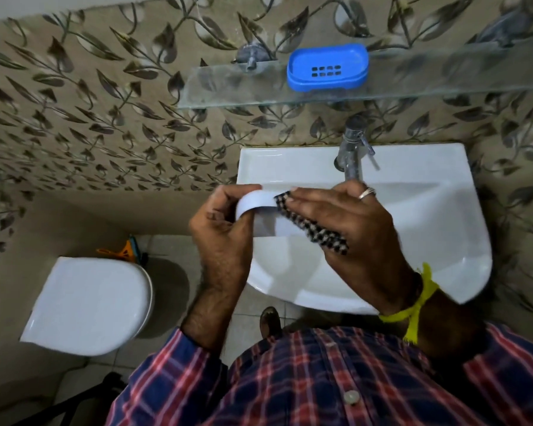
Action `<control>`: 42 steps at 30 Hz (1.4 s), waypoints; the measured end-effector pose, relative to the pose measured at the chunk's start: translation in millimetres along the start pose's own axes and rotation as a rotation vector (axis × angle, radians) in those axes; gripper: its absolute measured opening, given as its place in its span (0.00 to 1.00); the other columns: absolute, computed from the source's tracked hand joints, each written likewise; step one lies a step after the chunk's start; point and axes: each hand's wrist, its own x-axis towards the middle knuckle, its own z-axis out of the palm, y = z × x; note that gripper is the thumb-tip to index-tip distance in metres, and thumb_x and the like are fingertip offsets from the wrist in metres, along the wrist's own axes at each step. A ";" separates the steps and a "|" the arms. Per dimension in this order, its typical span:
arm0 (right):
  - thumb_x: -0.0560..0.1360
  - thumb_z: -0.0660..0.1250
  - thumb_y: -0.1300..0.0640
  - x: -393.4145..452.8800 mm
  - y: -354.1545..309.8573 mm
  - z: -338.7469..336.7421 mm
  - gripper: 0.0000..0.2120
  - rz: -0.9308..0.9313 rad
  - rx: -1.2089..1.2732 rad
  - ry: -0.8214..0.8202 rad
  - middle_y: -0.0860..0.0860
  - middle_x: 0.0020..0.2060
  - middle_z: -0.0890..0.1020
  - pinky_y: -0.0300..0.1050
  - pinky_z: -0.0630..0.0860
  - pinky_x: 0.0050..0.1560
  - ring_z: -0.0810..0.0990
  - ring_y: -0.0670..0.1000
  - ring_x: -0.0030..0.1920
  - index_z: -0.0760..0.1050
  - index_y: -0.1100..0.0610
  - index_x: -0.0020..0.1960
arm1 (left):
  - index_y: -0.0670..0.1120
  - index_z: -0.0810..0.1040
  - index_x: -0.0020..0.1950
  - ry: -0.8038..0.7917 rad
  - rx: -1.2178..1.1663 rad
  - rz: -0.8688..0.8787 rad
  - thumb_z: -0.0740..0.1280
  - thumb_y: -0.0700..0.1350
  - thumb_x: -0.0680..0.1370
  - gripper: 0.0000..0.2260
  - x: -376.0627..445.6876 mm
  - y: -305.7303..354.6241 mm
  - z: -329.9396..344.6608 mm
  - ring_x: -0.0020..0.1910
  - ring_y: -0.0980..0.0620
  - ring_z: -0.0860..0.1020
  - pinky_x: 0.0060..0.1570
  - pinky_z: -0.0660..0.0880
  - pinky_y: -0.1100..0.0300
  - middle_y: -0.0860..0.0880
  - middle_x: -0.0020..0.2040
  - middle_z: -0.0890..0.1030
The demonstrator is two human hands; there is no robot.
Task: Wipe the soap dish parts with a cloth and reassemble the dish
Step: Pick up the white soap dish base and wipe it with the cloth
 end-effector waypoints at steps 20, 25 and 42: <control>0.70 0.79 0.60 6.3 9.7 -3.5 0.17 0.153 0.186 0.146 0.52 0.56 0.85 0.43 0.75 0.63 0.81 0.45 0.59 0.83 0.60 0.58 | 0.53 0.83 0.49 -0.011 -0.017 0.099 0.70 0.36 0.71 0.13 24.0 3.1 -15.4 0.47 0.58 0.85 0.47 0.79 0.64 0.60 0.46 0.86; 0.69 0.79 0.61 9.2 6.2 -1.7 0.19 0.122 0.034 0.133 0.55 0.55 0.85 0.46 0.74 0.62 0.81 0.51 0.57 0.82 0.63 0.58 | 0.47 0.84 0.52 -0.181 0.094 0.275 0.67 0.31 0.71 0.16 33.5 6.0 -16.3 0.48 0.51 0.85 0.49 0.79 0.58 0.54 0.47 0.86; 0.75 0.67 0.67 3.1 2.1 6.1 0.11 -0.055 -0.110 0.282 0.62 0.54 0.85 0.48 0.75 0.56 0.85 0.60 0.49 0.83 0.67 0.55 | 0.50 0.64 0.75 0.109 -0.458 -0.683 0.68 0.59 0.78 0.29 16.7 41.0 69.9 0.59 0.43 0.81 0.62 0.78 0.44 0.43 0.61 0.80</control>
